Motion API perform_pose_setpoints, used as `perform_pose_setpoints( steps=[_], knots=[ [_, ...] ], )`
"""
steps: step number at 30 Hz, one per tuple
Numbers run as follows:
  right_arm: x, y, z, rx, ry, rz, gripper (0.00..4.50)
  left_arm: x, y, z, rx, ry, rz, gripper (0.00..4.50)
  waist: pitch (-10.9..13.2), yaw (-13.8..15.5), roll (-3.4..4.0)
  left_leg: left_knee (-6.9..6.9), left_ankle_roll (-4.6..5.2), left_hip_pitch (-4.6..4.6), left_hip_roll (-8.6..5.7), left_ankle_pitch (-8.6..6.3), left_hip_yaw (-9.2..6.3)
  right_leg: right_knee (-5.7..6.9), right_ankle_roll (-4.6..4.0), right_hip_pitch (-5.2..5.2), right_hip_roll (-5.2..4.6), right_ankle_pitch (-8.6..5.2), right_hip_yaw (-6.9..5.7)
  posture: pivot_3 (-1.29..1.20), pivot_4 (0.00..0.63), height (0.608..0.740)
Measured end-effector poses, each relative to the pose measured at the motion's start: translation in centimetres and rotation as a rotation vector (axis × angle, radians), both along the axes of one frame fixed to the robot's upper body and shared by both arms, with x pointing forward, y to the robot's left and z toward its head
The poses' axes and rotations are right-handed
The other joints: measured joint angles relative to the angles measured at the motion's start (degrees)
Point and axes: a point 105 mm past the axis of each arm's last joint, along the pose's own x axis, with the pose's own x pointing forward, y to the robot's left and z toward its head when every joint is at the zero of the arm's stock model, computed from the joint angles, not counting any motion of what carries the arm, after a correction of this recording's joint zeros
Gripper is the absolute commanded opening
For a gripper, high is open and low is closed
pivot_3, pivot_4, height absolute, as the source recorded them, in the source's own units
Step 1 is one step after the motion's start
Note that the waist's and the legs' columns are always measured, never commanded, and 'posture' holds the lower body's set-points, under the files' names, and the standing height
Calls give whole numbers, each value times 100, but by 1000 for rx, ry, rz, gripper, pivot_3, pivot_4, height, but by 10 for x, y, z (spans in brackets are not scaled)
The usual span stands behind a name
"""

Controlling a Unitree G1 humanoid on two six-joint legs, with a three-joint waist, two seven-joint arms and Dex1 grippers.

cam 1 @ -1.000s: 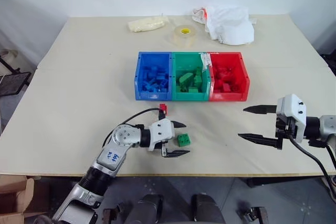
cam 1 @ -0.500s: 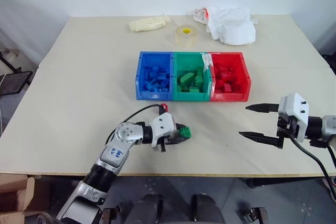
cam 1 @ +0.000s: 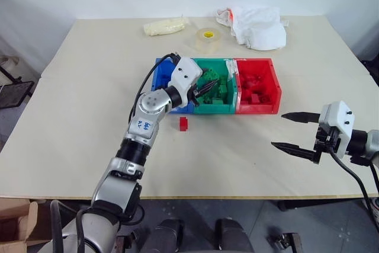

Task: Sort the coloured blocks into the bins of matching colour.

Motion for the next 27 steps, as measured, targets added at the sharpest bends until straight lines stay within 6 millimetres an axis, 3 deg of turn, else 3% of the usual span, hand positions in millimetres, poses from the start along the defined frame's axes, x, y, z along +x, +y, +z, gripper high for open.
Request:
perform_pose_setpoints(
  steps=[5,10,12,16,27],
  knots=[
    [1,1,0,18,-9,-7,4500,2,-4,-11,13,11,-44,4328,5,4,-9,2,0,-1,0,0,0,2,2,-2,0,1,1,0,150,740],
    [2,3,2,20,-17,-4,4500,-16,0,1,32,-36,-172,4463,6,-21,-10,0,0,-2,0,0,0,9,2,-6,-1,1,3,0,150,740],
    [3,4,3,23,-20,0,4500,-33,13,0,57,-46,-237,4463,4,-71,-6,-4,-1,2,4,-1,1,20,2,-9,2,1,8,0,150,740],
    [5,7,7,26,-32,21,4500,-60,47,-24,150,37,-313,4463,3,-115,-5,-1,-2,1,6,-1,0,17,1,-11,4,1,13,0,150,740],
    [6,5,-1,29,22,82,4500,-124,156,-80,393,413,-283,4463,2,-117,-1,-7,-1,5,6,-4,-11,1,0,-2,1,1,19,0,150,740]
  ],
)
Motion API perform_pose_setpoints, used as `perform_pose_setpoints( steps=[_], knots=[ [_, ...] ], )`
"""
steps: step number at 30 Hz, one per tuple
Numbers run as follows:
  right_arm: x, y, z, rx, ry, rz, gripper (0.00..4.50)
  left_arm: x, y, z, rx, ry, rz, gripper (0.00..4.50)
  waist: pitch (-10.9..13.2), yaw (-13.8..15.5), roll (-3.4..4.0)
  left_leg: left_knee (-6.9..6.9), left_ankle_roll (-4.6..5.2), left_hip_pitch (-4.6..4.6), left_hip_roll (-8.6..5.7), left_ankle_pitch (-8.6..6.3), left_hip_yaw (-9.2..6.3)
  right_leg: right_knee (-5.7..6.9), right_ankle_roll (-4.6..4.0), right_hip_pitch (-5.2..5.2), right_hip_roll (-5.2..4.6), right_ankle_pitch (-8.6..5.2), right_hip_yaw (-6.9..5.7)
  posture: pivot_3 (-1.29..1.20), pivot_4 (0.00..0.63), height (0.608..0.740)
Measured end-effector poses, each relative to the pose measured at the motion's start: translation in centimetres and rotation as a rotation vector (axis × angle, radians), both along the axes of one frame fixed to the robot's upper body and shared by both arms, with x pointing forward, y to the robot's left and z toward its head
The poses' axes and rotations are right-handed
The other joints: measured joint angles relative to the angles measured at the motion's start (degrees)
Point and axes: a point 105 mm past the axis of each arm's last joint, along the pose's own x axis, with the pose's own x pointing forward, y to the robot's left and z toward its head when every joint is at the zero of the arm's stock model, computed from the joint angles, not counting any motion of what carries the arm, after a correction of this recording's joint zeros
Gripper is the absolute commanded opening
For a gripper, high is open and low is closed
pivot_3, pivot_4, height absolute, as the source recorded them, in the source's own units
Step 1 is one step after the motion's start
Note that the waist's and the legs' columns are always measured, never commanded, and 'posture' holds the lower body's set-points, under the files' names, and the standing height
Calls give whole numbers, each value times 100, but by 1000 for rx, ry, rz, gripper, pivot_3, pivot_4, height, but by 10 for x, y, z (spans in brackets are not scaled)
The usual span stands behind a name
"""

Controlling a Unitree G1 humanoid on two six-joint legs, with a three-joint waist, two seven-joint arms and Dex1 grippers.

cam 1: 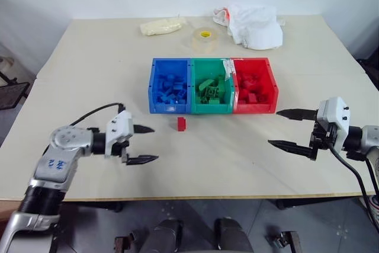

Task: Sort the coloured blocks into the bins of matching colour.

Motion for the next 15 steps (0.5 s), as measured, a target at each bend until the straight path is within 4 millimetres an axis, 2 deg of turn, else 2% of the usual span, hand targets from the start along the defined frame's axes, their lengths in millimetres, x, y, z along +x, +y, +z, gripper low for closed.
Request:
perform_pose_setpoints(
  steps=[4,6,10,15],
  knots=[
    [2,-2,0,-4,4,3,4500,-3,28,5,52,7,80,4463,0,0,1,-1,0,0,1,-1,-1,-3,0,1,-7,0,0,0,150,740],
    [4,-3,1,-8,4,3,4500,-3,33,10,51,-6,102,4463,1,1,2,-1,1,0,0,-2,1,-3,0,1,-19,0,-1,0,150,740],
    [7,1,3,-22,-7,22,4500,0,18,13,0,-30,99,4463,1,3,2,-1,2,0,0,-2,1,-1,0,0,-21,0,-4,0,150,740],
    [8,0,2,-22,-7,18,4500,22,-24,14,-129,-119,109,4463,1,40,1,6,2,-2,-2,-2,5,0,0,2,-19,0,-12,0,150,740]
  ],
)
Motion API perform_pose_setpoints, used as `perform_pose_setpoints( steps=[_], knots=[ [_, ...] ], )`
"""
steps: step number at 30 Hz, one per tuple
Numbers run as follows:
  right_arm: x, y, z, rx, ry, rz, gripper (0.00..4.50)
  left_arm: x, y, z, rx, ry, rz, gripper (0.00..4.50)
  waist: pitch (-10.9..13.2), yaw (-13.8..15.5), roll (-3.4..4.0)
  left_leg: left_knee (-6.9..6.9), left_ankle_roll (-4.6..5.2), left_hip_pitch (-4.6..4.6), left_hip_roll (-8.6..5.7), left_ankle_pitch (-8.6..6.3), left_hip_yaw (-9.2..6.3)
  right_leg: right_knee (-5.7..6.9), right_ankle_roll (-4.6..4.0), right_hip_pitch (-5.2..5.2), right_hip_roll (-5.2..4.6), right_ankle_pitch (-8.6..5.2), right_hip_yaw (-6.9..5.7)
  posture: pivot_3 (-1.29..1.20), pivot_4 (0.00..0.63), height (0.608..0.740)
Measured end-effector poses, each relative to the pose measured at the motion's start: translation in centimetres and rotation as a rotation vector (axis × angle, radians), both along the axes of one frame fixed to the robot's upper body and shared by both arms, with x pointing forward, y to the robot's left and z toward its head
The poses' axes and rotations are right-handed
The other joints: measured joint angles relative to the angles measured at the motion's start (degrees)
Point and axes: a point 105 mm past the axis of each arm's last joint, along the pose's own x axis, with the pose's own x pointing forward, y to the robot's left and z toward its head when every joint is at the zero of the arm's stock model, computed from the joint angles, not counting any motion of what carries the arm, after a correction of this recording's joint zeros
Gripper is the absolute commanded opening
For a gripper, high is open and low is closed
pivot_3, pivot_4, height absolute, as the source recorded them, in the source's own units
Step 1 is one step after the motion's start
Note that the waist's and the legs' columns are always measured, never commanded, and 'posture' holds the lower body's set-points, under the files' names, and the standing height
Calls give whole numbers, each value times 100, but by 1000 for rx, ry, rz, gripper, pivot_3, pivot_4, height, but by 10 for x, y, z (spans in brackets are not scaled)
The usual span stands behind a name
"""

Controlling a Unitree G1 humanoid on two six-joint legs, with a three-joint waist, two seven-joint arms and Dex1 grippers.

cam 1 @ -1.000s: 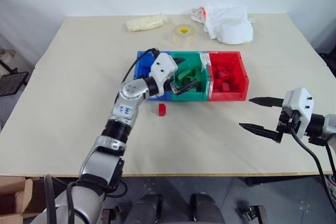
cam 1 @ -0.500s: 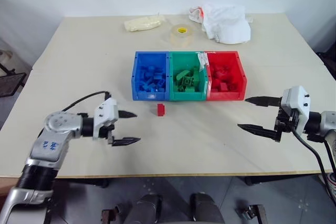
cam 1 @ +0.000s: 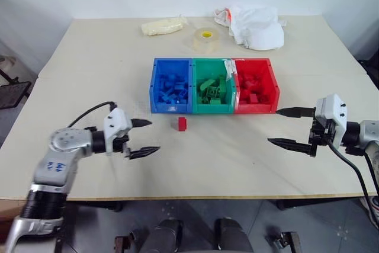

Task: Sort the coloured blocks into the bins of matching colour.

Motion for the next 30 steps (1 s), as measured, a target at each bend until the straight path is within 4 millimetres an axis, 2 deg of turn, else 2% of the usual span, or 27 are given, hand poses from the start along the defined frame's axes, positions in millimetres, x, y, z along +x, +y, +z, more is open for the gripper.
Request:
perform_pose_setpoints(
  steps=[2,5,8,14,21,24,30],
  knots=[
    [0,0,0,-1,-2,-1,4500,9,-14,-3,-4,-31,13,4463,0,14,-1,0,0,0,0,0,3,3,0,-1,0,0,0,0,150,740],
    [-3,-1,-4,-3,9,-10,4500,24,-25,-10,-4,-49,58,4463,0,20,-1,0,0,1,1,0,5,6,0,-4,2,0,1,0,150,740],
    [-4,-1,-7,-4,12,-18,4500,30,-36,-21,-1,-44,57,4463,0,13,-1,0,0,1,1,0,8,6,0,-4,2,0,2,0,150,740],
    [-8,-4,-7,-3,0,-44,4500,49,-46,-25,7,-61,84,4463,0,66,-1,5,0,-1,-4,0,8,7,1,-4,12,0,1,0,150,740],
    [-10,-3,-9,-4,4,-60,4500,54,-55,-28,-2,-44,68,4463,0,67,-2,8,1,-1,-4,-1,8,10,1,-3,12,0,1,0,150,740],
    [-11,-2,-9,-6,1,-62,4500,53,-60,-26,5,-50,44,3848,0,67,-2,8,1,-1,-4,-1,8,10,1,-4,11,0,1,0,150,740],
    [-12,-3,-11,1,7,-72,4500,49,-66,-26,10,-33,-2,1944,0,65,-2,7,1,-1,-3,-1,8,10,1,-4,12,0,1,0,150,740]
  ],
)
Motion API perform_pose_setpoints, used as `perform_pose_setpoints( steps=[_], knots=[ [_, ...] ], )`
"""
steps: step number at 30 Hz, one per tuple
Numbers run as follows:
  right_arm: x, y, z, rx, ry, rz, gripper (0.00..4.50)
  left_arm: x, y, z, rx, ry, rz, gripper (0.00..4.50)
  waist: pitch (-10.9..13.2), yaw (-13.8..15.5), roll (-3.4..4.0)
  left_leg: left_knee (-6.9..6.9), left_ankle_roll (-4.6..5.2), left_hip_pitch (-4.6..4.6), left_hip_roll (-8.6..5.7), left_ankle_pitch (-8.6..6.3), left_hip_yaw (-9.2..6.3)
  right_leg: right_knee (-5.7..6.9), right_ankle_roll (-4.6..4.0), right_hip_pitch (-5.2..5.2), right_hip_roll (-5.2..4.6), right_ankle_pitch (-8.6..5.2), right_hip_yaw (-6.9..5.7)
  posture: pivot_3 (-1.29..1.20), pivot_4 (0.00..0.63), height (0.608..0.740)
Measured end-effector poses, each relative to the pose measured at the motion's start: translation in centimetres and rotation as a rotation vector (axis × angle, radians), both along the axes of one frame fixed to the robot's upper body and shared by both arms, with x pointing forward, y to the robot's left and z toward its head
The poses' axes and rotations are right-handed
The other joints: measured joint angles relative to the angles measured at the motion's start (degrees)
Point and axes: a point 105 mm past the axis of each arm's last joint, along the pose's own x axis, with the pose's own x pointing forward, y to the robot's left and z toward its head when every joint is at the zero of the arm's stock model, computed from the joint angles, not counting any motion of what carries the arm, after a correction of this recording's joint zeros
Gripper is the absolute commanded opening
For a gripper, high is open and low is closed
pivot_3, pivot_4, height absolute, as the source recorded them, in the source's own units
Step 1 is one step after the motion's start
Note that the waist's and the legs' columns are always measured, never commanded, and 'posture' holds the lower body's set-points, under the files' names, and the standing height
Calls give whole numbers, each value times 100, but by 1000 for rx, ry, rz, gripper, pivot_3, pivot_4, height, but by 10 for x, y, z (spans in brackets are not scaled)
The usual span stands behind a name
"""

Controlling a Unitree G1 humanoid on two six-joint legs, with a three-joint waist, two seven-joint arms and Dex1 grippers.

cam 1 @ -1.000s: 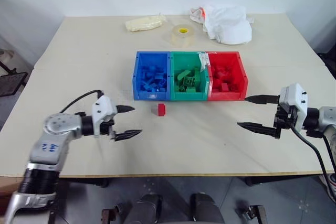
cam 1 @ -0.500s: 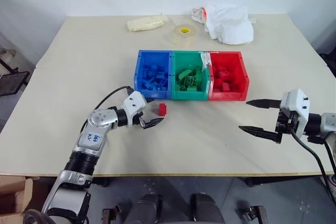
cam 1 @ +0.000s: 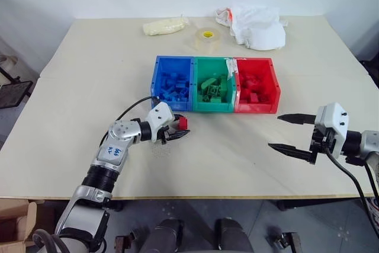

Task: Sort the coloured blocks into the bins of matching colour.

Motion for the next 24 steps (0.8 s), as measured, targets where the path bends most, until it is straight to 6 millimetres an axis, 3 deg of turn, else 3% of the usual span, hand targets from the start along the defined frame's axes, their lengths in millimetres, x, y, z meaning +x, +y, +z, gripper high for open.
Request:
perform_pose_setpoints(
  steps=[2,6,11,13,18,24],
  knots=[
    [0,-1,-1,1,3,-5,4500,-4,-3,3,-2,-1,-39,1561,0,0,0,0,0,0,0,0,0,0,0,0,0,0,0,0,150,740],
    [-1,-2,0,3,-6,-17,4500,-10,-12,19,-31,-17,-119,1561,0,2,0,1,0,0,0,0,-1,-1,0,0,0,0,0,0,150,740],
    [-4,-2,7,4,-40,-28,4500,-4,-37,65,-109,-116,-192,1561,1,21,-3,7,3,-3,-5,-1,-3,-4,4,5,-1,2,-2,0,150,740],
    [-5,-4,4,6,-32,-40,4500,2,-44,78,-140,-132,-196,1561,1,16,-3,5,3,-2,-4,-1,-2,-2,4,4,1,2,-4,0,150,740],
    [-10,-7,5,11,-38,-70,4500,23,-66,90,-174,-131,-190,1561,6,17,-11,6,3,-3,-4,-1,0,-2,4,3,4,2,-5,0,150,740],
    [-15,-8,4,13,-44,-95,4500,37,-109,111,-199,-193,-229,1561,14,21,-25,5,5,-6,-7,-2,3,-4,11,4,2,5,-6,0,150,740]
  ],
)
